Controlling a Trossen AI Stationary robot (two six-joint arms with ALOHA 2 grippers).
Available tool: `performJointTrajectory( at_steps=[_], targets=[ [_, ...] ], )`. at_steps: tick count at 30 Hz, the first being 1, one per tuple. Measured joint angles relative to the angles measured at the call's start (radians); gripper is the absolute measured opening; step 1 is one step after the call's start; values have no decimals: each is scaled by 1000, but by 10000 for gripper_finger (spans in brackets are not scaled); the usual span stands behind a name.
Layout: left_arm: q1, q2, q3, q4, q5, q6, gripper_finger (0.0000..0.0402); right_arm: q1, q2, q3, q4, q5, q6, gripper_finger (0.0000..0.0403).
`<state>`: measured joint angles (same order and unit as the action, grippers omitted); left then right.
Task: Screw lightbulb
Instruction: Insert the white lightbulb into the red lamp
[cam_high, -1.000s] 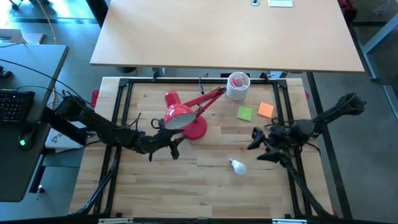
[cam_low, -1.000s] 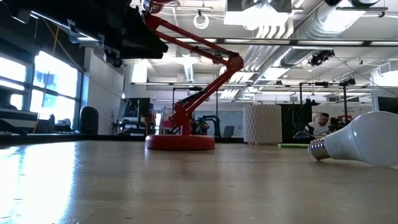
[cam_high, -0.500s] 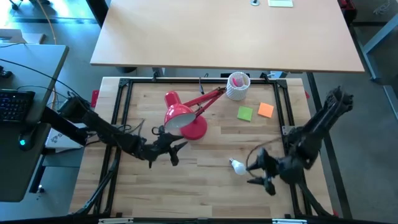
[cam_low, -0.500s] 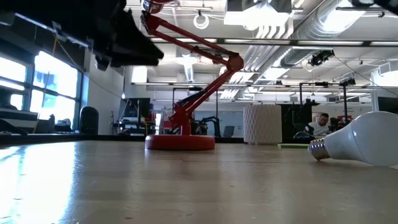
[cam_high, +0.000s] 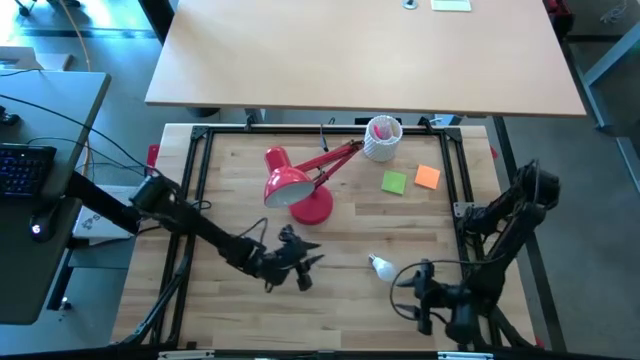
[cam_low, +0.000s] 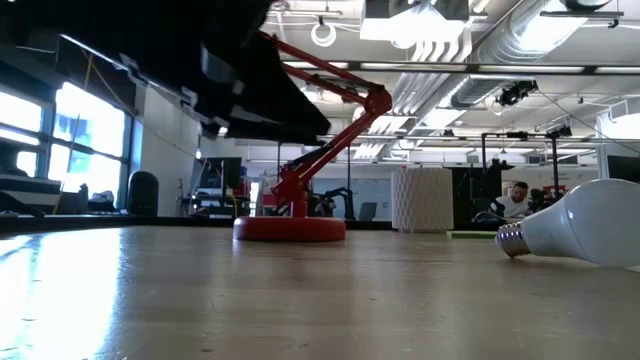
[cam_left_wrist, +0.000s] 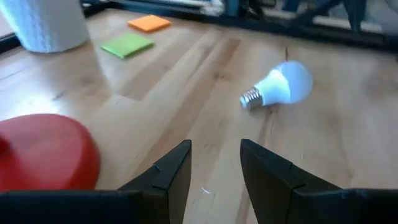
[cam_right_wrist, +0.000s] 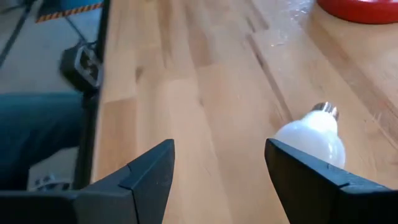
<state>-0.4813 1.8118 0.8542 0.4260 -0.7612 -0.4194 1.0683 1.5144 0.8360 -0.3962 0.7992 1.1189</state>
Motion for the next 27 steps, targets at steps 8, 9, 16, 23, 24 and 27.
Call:
performJointTrajectory(
  at_steps=[8, 9, 16, 23, 24, 27],
  targets=[
    [61, 74, 103, -20, 64, 89, 131, -138, 2, 0, -14, -142, -205, 279],
    [71, 74, 105, -20, 67, 90, 131, -156, -5, 0, -30, -172, -237, 284],
    [123, 74, 106, -17, 161, 107, 131, -197, -59, 1, -165, -259, -248, 302],
    [150, 74, 106, -12, 298, 104, 131, -93, -60, 1, -99, -204, -167, 303],
    [152, 74, 106, -13, 316, 91, 131, -71, -52, 1, -100, -188, -123, 303],
    [152, 74, 106, -7, 334, 56, 131, -12, -31, 1, -106, -151, 14, 303]
  ],
)
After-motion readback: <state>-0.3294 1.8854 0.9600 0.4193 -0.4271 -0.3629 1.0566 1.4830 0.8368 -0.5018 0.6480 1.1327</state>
